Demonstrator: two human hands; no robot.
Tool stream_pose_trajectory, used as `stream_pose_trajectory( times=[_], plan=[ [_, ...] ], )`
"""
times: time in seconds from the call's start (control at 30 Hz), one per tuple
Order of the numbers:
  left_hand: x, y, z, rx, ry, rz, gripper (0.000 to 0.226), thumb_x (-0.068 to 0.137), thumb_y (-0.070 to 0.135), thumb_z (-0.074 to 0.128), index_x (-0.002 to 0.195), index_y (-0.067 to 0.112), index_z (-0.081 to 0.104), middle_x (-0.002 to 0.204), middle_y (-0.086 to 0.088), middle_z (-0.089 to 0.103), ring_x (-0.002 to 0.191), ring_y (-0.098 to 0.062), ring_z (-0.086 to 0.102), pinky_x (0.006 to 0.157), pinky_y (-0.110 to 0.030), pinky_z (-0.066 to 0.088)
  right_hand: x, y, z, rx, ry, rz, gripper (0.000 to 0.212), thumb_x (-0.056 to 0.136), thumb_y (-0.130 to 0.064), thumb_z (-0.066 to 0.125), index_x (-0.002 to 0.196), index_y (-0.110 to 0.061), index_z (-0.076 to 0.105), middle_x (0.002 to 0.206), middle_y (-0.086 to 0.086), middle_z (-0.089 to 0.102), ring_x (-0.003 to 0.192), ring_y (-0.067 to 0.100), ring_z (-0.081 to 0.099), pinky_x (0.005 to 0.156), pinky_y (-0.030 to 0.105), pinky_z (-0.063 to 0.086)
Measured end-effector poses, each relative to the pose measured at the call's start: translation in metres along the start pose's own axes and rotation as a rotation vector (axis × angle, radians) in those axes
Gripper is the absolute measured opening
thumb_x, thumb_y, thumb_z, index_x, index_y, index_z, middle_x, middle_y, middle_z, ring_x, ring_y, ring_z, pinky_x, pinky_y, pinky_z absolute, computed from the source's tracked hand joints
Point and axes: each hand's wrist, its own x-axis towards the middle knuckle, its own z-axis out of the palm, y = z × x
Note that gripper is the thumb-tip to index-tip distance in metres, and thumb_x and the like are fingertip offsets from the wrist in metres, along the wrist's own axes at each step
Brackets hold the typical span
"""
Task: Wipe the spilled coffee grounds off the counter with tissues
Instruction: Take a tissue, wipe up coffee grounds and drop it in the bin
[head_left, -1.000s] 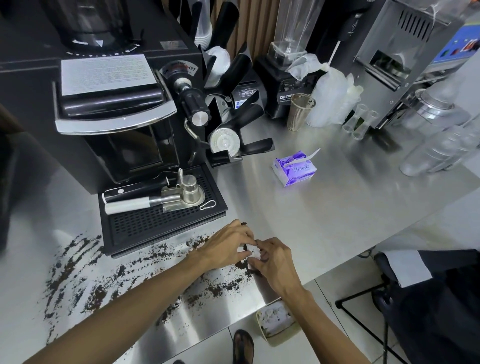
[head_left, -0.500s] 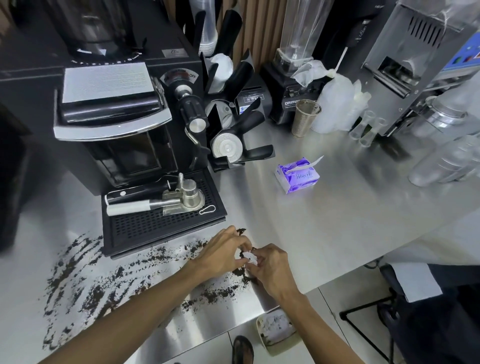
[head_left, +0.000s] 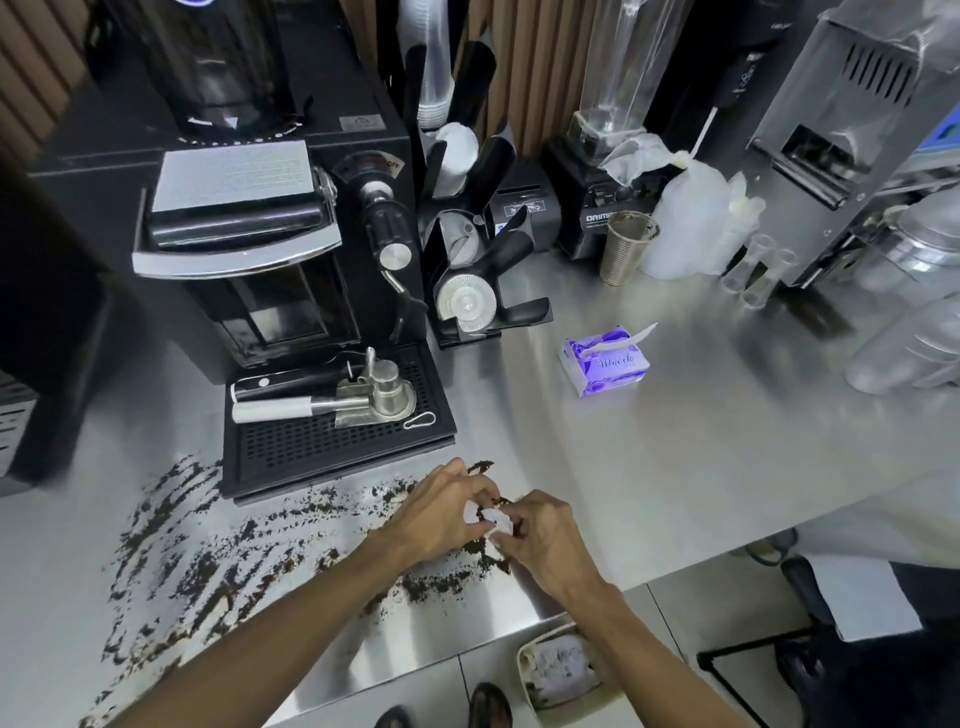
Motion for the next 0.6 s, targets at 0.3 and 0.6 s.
stream_pose_trajectory(
  times=[0.3,0.6],
  plan=[
    [0.004,-0.005,0.0,-0.079,-0.009,0.043,0.043,0.08,0.038,0.075,0.115,0.042,0.049,0.095,0.018,0.057,0.092,0.0,0.057,0.084,-0.034,0.053,-0.002,-0.003,0.005,-0.161,0.131,0.009,0.024,0.079,-0.032,0.073,0.101,-0.021,0.074,0.086,-0.003,0.067,0.082,0.016,0.043,0.07,0.025,0.039],
    [0.007,-0.013,0.001,-0.141,-0.018,0.095,0.039,0.083,0.029,0.074,0.116,0.033,0.055,0.097,0.013,0.054,0.093,-0.003,0.06,0.09,-0.031,0.053,-0.004,-0.005,0.013,-0.316,0.193,0.031,0.035,0.083,-0.045,0.066,0.11,-0.023,0.073,0.093,-0.007,0.069,0.083,0.015,0.039,0.077,0.029,0.03]
  ],
)
